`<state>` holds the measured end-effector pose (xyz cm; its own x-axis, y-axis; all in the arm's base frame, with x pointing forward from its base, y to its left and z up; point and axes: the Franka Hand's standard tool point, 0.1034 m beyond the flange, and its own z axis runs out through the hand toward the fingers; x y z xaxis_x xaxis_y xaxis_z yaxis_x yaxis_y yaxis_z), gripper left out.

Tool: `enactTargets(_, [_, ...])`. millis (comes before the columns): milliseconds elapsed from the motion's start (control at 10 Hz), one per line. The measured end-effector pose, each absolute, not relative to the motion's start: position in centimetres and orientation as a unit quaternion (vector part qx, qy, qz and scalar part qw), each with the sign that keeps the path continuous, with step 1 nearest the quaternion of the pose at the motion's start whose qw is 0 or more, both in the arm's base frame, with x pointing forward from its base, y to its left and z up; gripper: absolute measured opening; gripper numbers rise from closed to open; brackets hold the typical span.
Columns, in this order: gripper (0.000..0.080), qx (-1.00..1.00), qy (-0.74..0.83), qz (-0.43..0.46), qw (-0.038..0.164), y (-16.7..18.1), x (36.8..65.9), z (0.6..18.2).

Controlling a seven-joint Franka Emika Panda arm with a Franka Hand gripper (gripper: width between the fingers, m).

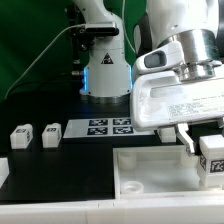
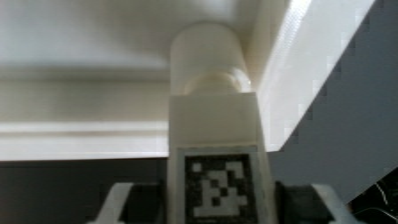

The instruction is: Assemble one leg

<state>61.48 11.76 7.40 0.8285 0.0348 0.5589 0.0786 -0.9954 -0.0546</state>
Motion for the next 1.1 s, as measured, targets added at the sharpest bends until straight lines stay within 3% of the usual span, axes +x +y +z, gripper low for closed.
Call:
enactTargets(200, [0.0308,-0.955,-0.034,-0.291,0.036,11.73,61.49,7.40])
enactTargets(300, [0.0532,-0.955,-0.035,-0.291,0.036,11.73,61.49,7.40])
enactTargets(400, [0.0532,-0.955,-0.037,-0.291,0.035,11.73,61.49,7.40])
enactTargets(500, [0.0613,-0.955,-0.038,-0.292,0.035,11.72,61.49,7.39])
enactTargets(1100, [0.0649,-0.955,-0.043,-0.292,0.033,11.72,61.49,7.39])
